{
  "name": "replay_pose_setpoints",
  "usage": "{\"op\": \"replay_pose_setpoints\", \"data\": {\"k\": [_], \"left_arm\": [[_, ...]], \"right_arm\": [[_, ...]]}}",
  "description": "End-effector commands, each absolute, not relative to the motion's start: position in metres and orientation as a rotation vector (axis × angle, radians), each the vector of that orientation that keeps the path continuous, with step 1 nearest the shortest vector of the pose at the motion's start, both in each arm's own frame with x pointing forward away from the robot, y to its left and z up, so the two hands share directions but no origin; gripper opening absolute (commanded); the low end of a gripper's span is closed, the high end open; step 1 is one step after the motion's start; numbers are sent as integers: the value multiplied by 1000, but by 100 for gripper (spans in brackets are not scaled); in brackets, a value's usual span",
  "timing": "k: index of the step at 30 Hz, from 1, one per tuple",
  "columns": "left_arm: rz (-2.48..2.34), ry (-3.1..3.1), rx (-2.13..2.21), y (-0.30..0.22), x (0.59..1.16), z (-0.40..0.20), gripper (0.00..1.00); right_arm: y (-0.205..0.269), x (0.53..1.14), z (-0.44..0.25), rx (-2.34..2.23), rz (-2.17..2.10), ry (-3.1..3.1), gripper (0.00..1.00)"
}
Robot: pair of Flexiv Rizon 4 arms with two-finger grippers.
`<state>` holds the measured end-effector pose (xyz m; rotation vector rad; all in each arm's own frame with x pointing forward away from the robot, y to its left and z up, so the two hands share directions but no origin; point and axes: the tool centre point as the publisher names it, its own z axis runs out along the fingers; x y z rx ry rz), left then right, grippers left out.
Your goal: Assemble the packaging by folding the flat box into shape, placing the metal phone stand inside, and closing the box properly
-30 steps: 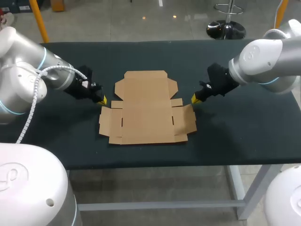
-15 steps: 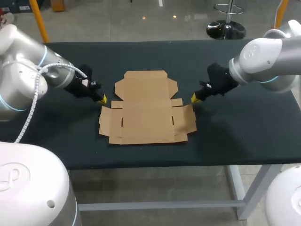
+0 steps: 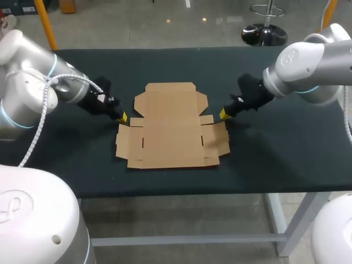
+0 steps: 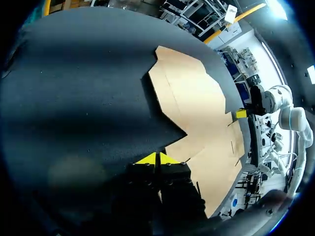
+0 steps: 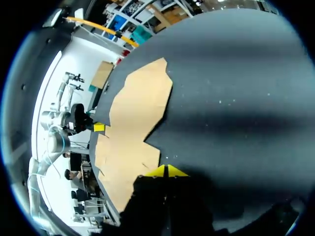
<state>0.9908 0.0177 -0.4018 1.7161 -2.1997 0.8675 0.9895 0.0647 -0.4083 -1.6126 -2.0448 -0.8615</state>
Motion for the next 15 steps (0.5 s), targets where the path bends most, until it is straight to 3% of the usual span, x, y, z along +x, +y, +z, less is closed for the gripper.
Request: {"op": "replay_pose_setpoints", "data": {"k": [1, 15], "left_arm": [[860, -2195, 1703, 17, 994, -405, 0], [858, -2182, 1673, 14, 991, -408, 0]], "right_arm": [[66, 995, -413, -1591, -858, -2043, 0], [74, 995, -423, -1535, -890, -2074, 0]]}}
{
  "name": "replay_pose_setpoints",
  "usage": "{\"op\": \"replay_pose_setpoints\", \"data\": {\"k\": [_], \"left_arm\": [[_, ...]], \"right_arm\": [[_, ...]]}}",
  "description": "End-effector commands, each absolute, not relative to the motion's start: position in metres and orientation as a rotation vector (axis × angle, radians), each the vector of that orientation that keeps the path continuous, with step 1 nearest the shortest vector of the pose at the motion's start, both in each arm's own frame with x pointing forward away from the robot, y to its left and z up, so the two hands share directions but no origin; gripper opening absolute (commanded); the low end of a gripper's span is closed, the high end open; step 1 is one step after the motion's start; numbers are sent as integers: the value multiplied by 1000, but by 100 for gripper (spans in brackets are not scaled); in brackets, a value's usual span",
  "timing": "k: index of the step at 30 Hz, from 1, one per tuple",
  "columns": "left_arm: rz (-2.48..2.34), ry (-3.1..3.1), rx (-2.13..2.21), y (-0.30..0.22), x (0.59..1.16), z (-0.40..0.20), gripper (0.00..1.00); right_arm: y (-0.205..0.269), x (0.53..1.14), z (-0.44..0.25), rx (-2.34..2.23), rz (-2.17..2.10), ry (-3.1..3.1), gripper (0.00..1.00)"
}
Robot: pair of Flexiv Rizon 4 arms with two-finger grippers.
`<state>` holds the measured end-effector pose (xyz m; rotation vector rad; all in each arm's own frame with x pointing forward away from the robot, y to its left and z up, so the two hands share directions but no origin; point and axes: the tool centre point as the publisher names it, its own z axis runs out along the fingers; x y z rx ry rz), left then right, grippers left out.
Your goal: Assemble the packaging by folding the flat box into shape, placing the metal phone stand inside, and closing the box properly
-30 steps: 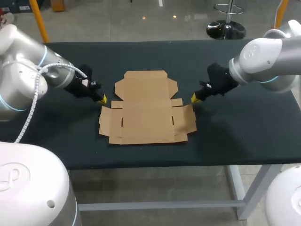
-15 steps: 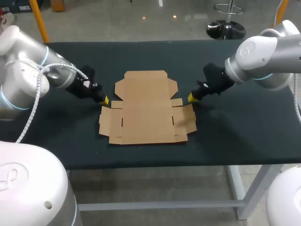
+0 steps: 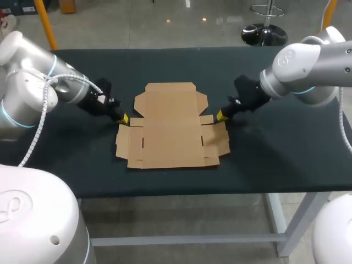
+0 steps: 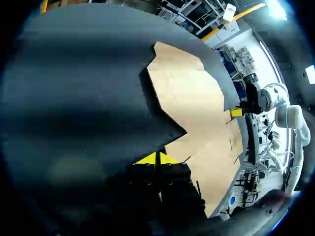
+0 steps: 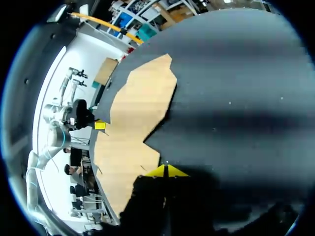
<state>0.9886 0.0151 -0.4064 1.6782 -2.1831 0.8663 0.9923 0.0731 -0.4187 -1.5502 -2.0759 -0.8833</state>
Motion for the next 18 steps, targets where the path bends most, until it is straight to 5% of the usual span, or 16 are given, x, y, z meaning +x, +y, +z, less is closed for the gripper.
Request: {"op": "replay_pose_setpoints", "data": {"k": [1, 18], "left_arm": [[857, -2181, 1671, 14, 991, -408, 0], [863, -2177, 1646, 12, 989, -410, 0]], "right_arm": [[74, 995, -423, -1533, -890, -2074, 0], [83, 994, -424, -1497, -908, -2080, 0]]}}
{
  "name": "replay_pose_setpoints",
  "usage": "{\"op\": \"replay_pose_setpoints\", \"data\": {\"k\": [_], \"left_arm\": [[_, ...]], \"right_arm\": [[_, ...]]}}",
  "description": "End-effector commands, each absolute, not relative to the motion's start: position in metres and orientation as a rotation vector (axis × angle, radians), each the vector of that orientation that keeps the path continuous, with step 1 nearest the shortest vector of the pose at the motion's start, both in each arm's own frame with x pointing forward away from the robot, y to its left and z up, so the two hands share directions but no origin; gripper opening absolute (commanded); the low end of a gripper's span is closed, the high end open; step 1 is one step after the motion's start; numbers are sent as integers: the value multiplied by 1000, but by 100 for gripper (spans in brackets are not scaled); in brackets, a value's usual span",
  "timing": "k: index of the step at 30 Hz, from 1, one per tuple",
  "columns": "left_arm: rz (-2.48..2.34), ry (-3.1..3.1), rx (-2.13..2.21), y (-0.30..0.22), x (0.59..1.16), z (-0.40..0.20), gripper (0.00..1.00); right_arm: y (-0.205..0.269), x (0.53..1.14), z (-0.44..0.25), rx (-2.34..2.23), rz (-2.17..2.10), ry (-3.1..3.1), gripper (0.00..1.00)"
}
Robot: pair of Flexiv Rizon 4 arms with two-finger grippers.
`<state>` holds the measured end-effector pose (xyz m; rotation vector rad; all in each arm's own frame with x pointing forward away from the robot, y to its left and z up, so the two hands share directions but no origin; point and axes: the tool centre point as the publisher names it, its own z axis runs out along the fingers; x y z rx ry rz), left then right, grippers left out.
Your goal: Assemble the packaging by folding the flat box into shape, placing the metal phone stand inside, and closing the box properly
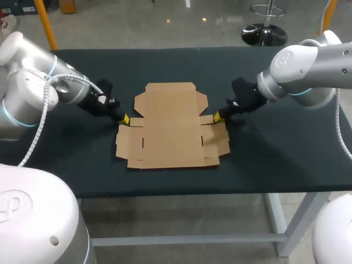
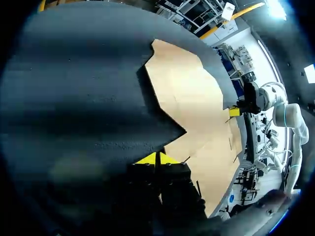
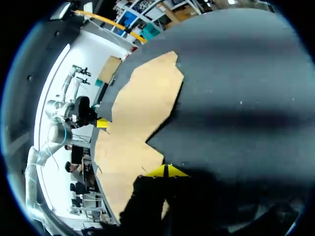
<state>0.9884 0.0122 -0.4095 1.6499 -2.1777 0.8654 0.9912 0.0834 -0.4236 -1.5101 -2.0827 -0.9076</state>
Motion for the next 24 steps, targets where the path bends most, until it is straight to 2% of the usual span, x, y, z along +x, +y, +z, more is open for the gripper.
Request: {"op": "replay_pose_setpoints", "data": {"k": [1, 24], "left_arm": [[864, -2176, 1645, 12, 988, -411, 0], [866, -2188, 1619, 6, 982, -411, 0]], "right_arm": [[83, 993, -424, -1496, -909, -2080, 0], [89, 990, -422, -1482, -931, -2087, 0]]}}
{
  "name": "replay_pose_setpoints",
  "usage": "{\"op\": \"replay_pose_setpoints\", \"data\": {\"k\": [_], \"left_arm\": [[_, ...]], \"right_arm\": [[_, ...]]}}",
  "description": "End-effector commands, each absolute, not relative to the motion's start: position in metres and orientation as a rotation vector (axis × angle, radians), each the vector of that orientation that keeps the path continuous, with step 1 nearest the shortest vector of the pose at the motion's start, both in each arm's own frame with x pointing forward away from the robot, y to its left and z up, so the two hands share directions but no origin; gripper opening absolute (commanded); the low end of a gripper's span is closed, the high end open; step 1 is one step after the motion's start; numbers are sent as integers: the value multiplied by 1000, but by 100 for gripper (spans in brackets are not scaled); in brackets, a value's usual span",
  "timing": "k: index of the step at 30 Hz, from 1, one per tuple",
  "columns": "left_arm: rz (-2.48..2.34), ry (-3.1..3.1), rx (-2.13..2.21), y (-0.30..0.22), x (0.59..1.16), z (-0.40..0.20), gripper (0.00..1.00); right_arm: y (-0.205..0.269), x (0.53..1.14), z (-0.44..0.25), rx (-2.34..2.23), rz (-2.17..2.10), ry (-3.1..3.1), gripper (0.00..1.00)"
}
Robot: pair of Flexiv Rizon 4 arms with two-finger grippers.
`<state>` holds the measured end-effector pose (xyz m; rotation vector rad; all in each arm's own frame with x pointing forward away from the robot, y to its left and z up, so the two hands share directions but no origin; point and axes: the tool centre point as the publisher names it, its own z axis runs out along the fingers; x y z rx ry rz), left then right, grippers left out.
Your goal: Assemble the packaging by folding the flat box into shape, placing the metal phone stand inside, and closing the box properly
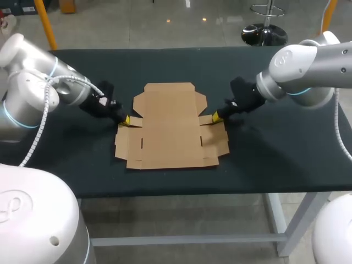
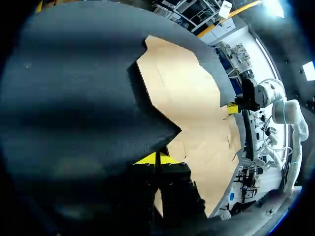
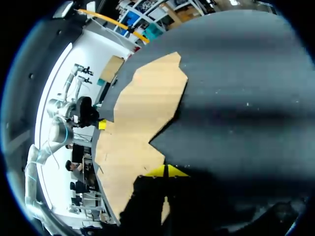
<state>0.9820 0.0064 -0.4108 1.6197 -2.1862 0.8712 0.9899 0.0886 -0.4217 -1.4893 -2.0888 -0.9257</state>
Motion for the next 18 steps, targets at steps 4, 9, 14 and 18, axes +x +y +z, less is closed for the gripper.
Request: {"op": "replay_pose_setpoints", "data": {"k": [4, 9, 14, 18], "left_arm": [[862, -2190, 1618, 5, 982, -411, 0], [862, -2192, 1622, 5, 983, -411, 0], [861, -2191, 1627, 4, 984, -411, 0], [859, -2188, 1626, 4, 984, -412, 0]], "right_arm": [[89, 989, -422, -1482, -938, -2086, 0], [89, 989, -422, -1492, -942, -2083, 0], [89, 988, -424, -1525, -946, -2070, 0], [86, 990, -429, -1538, -945, -2048, 0]]}}
